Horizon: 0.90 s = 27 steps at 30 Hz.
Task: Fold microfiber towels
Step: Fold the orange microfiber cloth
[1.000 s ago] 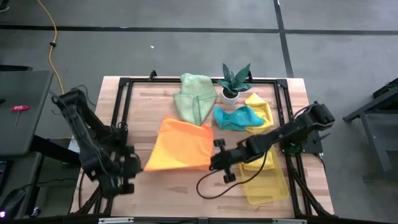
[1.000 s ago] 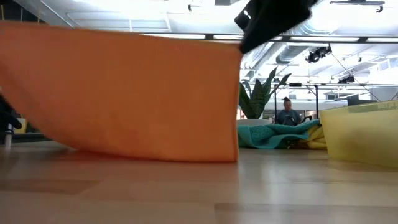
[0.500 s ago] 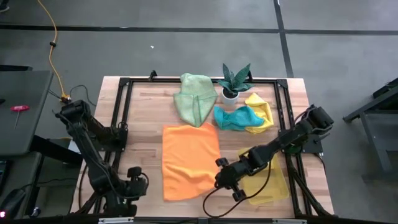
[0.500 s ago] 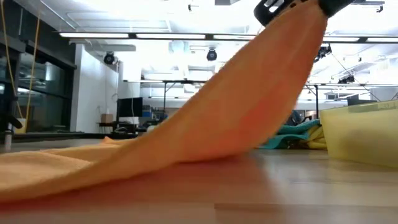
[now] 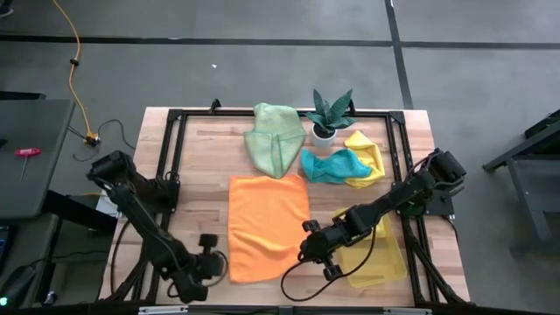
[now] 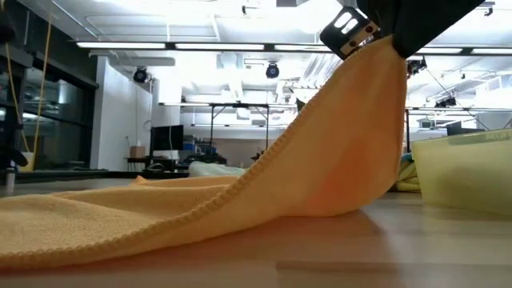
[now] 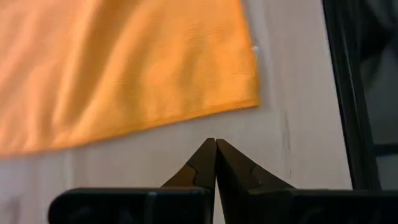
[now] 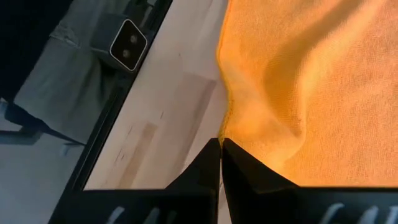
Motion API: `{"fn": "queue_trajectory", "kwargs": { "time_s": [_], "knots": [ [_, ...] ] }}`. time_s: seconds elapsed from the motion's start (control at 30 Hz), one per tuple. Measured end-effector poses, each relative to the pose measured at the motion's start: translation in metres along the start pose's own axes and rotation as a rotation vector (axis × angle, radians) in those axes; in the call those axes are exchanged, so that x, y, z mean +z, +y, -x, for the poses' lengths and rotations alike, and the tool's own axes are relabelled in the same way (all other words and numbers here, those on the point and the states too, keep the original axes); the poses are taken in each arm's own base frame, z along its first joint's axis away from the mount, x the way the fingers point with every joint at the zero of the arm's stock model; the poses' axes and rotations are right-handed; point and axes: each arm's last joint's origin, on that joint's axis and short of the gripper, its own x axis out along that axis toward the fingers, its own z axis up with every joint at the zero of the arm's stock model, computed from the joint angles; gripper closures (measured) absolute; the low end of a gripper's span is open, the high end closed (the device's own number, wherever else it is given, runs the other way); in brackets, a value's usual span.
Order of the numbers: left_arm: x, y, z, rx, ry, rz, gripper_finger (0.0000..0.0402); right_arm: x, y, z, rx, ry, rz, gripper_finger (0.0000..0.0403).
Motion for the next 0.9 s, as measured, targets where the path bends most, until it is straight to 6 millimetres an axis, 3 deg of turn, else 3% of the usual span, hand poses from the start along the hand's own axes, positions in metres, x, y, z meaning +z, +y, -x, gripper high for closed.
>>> {"fn": "queue_trajectory", "kwargs": {
  "time_s": [0.13,0.23,0.43,0.63,0.9],
  "knots": [
    [0.002,-0.003,-0.022,-0.002,0.013,-0.088,0.0396,0.000,0.000,0.000,0.000,0.000,0.000,0.0403],
    [0.006,-0.004,-0.026,-0.016,-0.006,-0.121,0.0375,0.000,0.000,0.000,0.000,0.000,0.000,0.0403],
    [0.011,-0.009,-0.025,-0.090,-0.041,-0.212,0.0295,0.000,0.000,0.000,-0.001,0.000,0.000,0.0403],
    [0.013,-0.009,-0.041,-0.206,0.029,-0.320,0.0219,0.000,0.000,0.000,-0.001,0.000,0.000,0.0403],
    [0.018,-0.001,-0.057,-0.169,0.027,-0.402,0.0208,0.000,0.000,0.000,-0.002,0.003,0.000,0.0403]
  ]
}}
